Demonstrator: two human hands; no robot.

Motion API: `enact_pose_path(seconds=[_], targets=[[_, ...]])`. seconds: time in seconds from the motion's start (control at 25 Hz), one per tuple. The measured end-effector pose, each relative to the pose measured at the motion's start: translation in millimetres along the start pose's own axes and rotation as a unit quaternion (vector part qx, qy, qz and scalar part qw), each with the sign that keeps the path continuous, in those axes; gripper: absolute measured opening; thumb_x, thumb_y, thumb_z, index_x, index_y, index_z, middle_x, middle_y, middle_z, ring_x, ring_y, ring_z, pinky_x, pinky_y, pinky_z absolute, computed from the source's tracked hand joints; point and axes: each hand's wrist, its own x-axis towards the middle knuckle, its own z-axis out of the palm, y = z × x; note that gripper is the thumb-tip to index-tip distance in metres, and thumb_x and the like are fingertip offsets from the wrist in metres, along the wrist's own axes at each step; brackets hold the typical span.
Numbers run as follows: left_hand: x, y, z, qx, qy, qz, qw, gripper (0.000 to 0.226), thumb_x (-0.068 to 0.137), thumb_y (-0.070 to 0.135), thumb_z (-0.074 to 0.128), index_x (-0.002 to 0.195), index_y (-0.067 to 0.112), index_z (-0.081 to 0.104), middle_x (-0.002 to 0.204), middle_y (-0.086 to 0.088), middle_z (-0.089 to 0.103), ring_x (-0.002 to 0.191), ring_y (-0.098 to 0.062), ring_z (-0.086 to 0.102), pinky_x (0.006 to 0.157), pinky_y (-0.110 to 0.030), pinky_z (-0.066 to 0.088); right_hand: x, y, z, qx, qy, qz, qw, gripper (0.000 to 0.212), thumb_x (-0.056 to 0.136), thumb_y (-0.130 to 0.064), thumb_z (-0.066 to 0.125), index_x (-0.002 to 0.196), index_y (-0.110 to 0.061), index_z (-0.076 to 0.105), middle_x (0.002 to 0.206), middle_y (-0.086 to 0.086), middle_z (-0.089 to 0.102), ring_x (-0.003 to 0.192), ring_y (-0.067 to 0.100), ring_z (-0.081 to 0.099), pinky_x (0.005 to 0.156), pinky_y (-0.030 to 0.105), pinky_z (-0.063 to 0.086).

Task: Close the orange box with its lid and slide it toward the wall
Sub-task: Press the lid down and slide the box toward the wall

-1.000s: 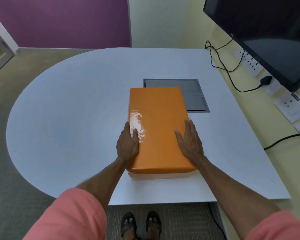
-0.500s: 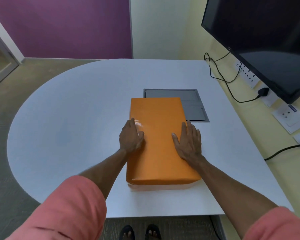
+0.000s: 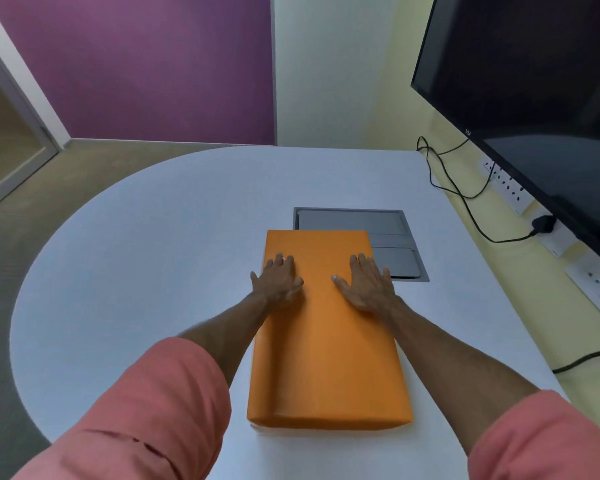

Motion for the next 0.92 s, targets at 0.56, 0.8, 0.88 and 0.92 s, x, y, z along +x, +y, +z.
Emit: enact_pose_path(seconds=[0.56,0.8,0.88,0.92], targets=[[4,-3,-13,-0.046,-0.022,0.017,0.999,0.058,0.092,0.049,0.046,0.137,0.014,0.046,0.152,-0.011,0.037,0.135,-0.034,0.04,0.107,-0.054,0.04,9,6,0,0.018,-0.03,-0.007,0.999,0.077,0.095,-0.061,0.034,0.153,-0.012,0.019,0.164,0.009,0.014,0.15,0.03,0.015,0.118,0.052,0.027],[-27,-51,-15,-0.349,-0.024,-0.113,0.93,0.09,0.08,0.042,0.072,0.149,0.016,0.022,0.157,-0.013,0.028,0.139,-0.036,0.037,0.107,-0.05,0.039,-18,35,0,0.264,-0.001,0.162,0.951,0.086,0.083,-0.058,0.062,0.149,-0.013,0.029,0.15,0.016,0.041,0.136,0.035,0.041,0.109,0.051,0.04],[-40,-68,-4,-0.393,-0.115,-0.175,0.895,0.109,0.07,0.042,0.081,0.152,0.02,0.011,0.159,-0.016,0.021,0.14,-0.041,0.034,0.103,-0.057,0.041,-31,41,4,0.394,-0.077,0.248,0.881,0.099,0.079,-0.055,0.069,0.153,-0.015,0.017,0.153,0.016,0.036,0.136,0.037,0.042,0.108,0.054,0.038],[-46,-73,2,-0.41,-0.151,-0.186,0.88,0.113,0.068,0.042,0.082,0.152,0.022,0.01,0.158,-0.017,0.022,0.137,-0.044,0.036,0.099,-0.057,0.044,-37,42,5,0.422,-0.111,0.27,0.858,0.099,0.079,-0.055,0.07,0.153,-0.014,0.018,0.153,0.016,0.037,0.135,0.039,0.043,0.107,0.057,0.039]])
